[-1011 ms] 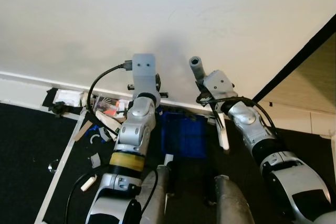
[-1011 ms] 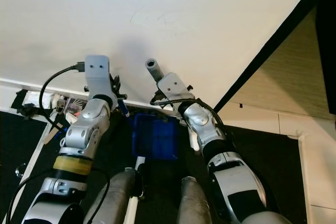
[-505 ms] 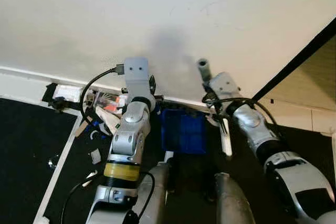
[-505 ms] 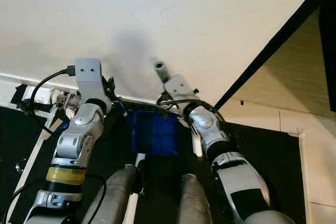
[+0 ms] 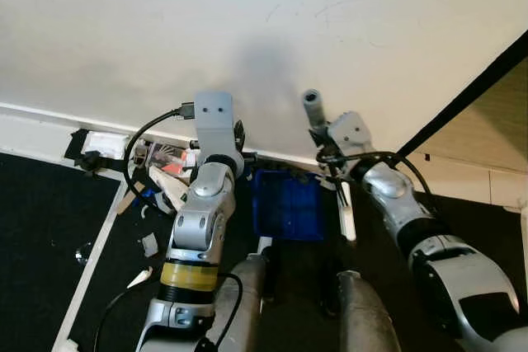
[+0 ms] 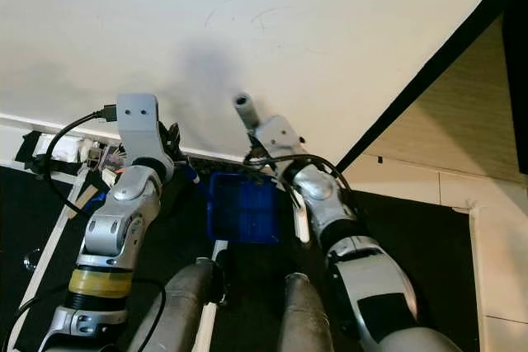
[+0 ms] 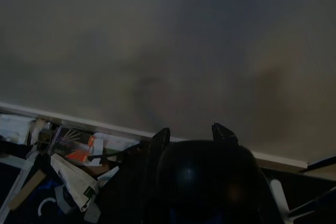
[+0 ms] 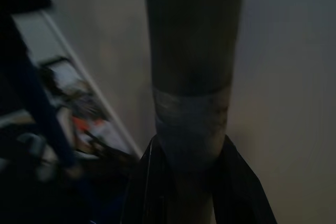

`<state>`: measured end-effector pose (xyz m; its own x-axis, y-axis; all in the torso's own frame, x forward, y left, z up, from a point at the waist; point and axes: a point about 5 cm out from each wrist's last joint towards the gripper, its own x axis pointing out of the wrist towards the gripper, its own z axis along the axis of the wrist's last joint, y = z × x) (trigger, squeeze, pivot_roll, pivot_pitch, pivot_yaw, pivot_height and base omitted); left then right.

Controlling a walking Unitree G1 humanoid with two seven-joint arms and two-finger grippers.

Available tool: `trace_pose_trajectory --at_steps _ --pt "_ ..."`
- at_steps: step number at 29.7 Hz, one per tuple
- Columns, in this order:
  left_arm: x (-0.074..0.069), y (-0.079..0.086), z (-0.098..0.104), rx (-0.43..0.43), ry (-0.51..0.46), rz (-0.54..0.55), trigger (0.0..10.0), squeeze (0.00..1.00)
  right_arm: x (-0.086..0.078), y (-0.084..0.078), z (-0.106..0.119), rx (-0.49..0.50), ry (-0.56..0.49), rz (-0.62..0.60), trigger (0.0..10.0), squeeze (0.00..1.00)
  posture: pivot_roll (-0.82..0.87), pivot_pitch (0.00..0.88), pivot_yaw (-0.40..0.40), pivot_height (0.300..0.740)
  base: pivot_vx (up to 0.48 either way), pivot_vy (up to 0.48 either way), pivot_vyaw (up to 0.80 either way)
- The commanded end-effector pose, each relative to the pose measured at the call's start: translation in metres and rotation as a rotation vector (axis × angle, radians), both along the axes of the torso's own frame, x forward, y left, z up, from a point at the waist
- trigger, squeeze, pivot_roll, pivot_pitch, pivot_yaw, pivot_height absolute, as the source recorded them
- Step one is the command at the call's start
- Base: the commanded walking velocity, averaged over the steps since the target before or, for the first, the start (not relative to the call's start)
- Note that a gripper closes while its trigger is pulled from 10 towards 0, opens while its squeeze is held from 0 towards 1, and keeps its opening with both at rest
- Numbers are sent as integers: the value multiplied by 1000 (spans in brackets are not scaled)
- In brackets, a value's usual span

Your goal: Sweep floor

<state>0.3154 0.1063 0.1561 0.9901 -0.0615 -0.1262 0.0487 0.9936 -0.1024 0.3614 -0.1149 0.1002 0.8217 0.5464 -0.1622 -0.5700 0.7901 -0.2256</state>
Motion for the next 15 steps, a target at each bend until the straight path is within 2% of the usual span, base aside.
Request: trace_pose_trajectory --at_steps 1,3,4,7,8,10,11,14,15 --pt "-7 -3 -6 -23 32 -37 10000 0 -4 7 -8 113 89 28 10000 0 274 362 56 740 0 0 0" --pt "-8 -2 -5 -23 32 -38 10000 0 -5 10 -8 142 109 43 10000 0 274 362 56 740 0 0 0" --pt "-8 -1 -5 -21 33 -39 10000 0 -6 16 -7 188 126 81 10000 0 273 357 58 740 0 0 0" --pt "-8 0 -6 -19 35 -39 10000 0 -7 23 -5 221 133 123 10000 0 265 351 60 740 0 0 0" --pt "-8 1 -6 -18 38 -39 10000 0 -8 31 -1 266 131 178 10000 0 260 348 60 740 0 0 0" --pt "-6 0 -8 -18 45 -43 10000 0 -9 47 12 328 87 291 10000 0 242 333 60 740 0 0 0" --pt "-6 0 -8 -18 45 -43 10000 0 -9 47 12 328 87 291 10000 0 242 333 60 740 0 0 0" --pt "-4 -4 -8 -21 49 -56 10000 0 -7 56 37 366 -45 378 10000 0 224 324 57 740 0 0 0" --pt "-4 -4 -8 -21 49 -56 10000 0 -7 56 37 366 -45 378 10000 0 224 324 57 740 0 0 0"
